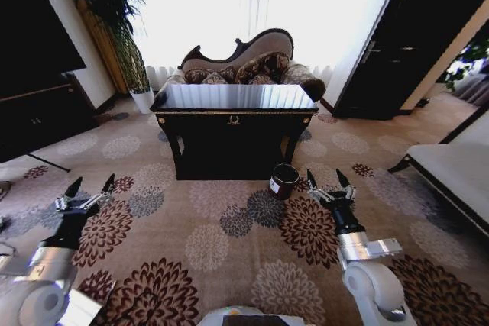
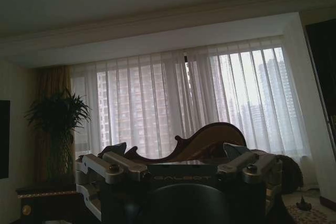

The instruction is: Move to the front of the table and place the trash on the table into the trash bin.

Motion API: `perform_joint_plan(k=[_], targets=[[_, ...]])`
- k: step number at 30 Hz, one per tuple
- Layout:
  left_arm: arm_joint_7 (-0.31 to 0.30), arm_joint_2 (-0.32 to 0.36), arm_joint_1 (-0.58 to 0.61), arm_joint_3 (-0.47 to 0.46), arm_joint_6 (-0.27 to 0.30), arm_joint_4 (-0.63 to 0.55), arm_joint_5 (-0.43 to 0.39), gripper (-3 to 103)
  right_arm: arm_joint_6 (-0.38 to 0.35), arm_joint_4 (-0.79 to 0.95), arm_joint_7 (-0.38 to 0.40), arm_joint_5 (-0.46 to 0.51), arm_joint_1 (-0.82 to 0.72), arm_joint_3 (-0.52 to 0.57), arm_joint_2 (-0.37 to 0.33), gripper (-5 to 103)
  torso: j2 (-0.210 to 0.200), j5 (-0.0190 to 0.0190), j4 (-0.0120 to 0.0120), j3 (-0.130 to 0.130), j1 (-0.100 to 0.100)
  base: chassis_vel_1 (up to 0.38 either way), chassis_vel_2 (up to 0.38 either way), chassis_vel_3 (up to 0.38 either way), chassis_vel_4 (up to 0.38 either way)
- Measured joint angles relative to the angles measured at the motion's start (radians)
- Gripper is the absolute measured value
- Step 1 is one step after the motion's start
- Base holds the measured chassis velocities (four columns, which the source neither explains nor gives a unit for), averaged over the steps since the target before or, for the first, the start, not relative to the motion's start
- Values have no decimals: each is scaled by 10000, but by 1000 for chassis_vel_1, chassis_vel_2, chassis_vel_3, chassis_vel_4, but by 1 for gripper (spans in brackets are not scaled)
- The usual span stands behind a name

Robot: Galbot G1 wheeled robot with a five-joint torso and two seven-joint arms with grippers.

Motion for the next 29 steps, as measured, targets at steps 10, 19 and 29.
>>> perform_joint_plan(k=[10,19,29], targets=[[20,3,2,-3,-16,-5,-1,100,85,-19,106,-29,-13,-38,12,100,-1,0,-1,1,3,-38,30,31,-25],[30,-16,-17,28,-29,36,51,100,159,-123,50,-165,3,-131,32,100,-1,0,0,1,4,-15,19,12,-14],[32,-52,-26,46,-33,47,91,100,207,-158,-66,-203,7,-249,78,100,-1,0,0,2,5,0,0,0,0]])
